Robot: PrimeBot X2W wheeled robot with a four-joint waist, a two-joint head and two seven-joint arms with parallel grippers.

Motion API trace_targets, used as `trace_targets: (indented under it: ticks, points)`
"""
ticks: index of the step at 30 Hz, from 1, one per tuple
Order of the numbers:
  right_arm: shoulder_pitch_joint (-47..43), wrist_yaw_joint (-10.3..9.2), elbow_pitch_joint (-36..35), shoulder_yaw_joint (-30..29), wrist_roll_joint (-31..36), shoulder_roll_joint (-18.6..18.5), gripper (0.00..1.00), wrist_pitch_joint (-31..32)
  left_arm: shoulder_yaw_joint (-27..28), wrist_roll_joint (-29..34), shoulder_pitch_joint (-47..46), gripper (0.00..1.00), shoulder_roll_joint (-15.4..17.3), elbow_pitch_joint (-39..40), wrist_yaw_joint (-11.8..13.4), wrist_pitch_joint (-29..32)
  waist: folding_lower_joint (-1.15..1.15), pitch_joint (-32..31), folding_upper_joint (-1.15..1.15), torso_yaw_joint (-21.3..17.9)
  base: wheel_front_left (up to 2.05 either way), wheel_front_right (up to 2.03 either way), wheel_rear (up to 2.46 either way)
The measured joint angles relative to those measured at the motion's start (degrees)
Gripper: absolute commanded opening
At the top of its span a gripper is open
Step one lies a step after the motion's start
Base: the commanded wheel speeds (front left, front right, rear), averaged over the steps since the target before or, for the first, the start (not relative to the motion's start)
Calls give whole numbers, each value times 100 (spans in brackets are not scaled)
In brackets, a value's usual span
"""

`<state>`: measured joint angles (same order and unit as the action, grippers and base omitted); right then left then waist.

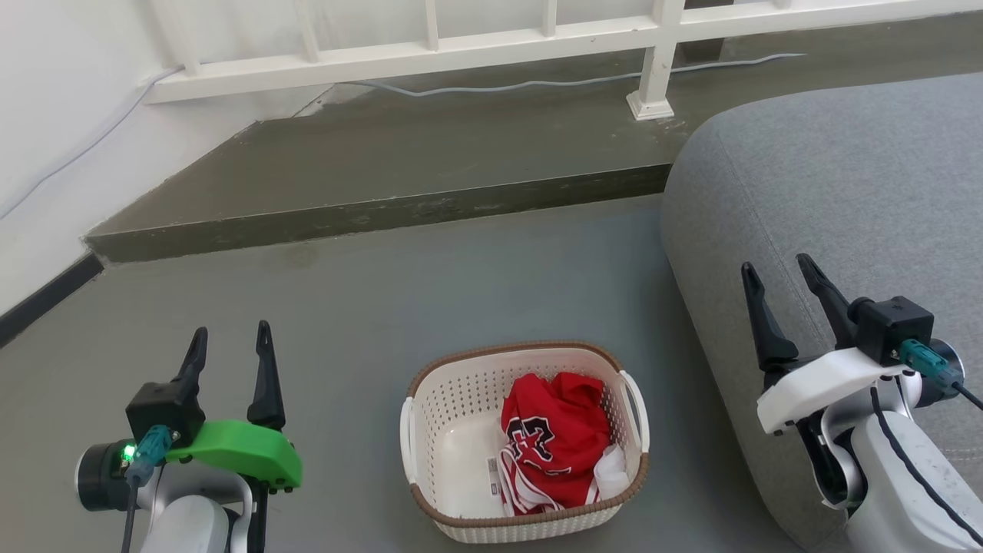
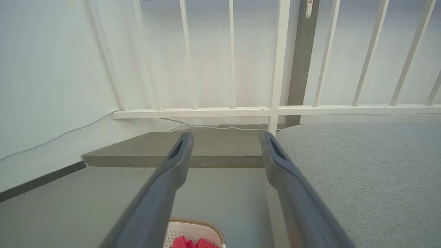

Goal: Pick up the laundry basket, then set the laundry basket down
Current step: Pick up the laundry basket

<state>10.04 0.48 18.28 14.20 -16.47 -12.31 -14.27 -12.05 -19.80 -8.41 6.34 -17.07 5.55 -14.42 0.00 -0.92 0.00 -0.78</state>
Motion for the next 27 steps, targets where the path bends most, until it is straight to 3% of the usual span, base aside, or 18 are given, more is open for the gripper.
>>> trace_targets:
  ticks: [15,27]
  points:
    - [-1,52,32,-133,35,26,100,0,-78,45,0,100,-23,9,0,0,0,102,0,20,0,0,0]
    - [166,102,-2,-234,35,31,100,0,-130,91,-130,100,-35,208,-1,0,0,610,0,64,0,0,0]
